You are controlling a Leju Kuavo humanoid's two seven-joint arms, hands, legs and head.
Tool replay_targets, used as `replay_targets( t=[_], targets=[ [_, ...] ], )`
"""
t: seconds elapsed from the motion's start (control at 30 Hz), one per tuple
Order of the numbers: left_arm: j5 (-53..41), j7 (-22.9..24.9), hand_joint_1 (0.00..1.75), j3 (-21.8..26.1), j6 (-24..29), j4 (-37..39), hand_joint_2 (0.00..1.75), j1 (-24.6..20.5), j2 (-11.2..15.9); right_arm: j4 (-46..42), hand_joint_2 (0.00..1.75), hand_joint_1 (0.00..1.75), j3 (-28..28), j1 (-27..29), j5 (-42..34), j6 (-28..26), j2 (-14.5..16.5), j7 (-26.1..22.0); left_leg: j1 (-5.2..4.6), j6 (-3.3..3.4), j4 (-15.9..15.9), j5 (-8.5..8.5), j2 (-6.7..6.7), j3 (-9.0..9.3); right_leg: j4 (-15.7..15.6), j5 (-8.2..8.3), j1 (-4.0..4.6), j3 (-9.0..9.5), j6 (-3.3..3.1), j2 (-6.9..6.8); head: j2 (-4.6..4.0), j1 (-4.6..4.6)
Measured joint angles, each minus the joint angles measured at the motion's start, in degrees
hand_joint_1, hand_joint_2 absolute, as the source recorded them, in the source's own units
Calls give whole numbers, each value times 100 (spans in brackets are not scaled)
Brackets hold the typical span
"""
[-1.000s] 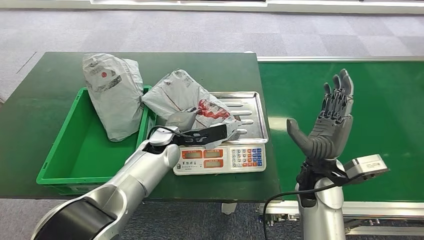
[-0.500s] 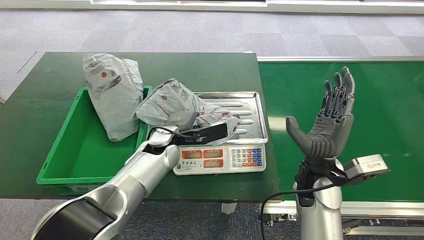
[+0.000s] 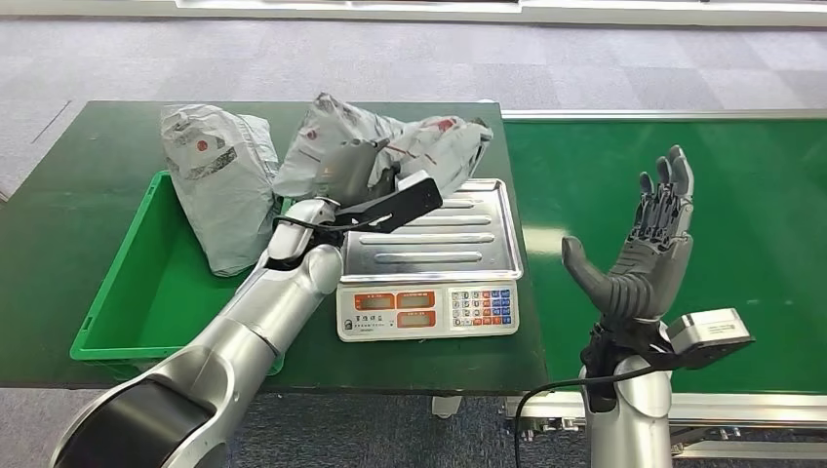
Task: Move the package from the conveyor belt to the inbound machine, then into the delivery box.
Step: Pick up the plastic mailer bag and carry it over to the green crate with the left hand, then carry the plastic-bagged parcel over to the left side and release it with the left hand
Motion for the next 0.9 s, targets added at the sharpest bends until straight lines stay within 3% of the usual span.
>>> replay_targets(
  t=[0.2, 0.43, 0.63, 0.8, 0.9],
  targets=[
    [47, -34, 175, 420, -121, -1535, 175, 541, 386, -42, 175, 0, -236, 286, 125, -28, -2, -58, 1, -2, -5, 0, 5, 2, 0, -4, 3, -6, -5, 8, 0, 0],
    [94, -46, 175, 610, 56, -2316, 175, 907, 610, -60, 175, 0, -301, 401, 136, -67, -14, -48, 1, -3, -6, 0, 6, 3, 0, -4, 1, -1, -6, 10, -1, 0],
    [403, -149, 175, 1193, 337, -3315, 175, 1881, 1130, -171, 175, 0, -489, 773, -11, -104, -145, -42, 1, -8, -12, -5, 14, 9, 0, -13, 3, -3, -12, 15, 0, -2],
    [195, -166, 148, 1710, 497, -3820, 175, 2728, 1333, -208, 175, 0, -539, 942, -38, -132, -214, -101, 2, -15, -16, -10, 14, 9, 0, -20, 2, -5, -15, 15, 0, -1],
    [37, -108, 144, 1888, 542, -3994, 175, 3048, 1370, -208, 175, 0, -539, 930, -21, -199, -252, -89, 2, -14, -16, -10, 14, 8, 0, -21, 1, -5, -16, 13, 0, -2]
  ],
)
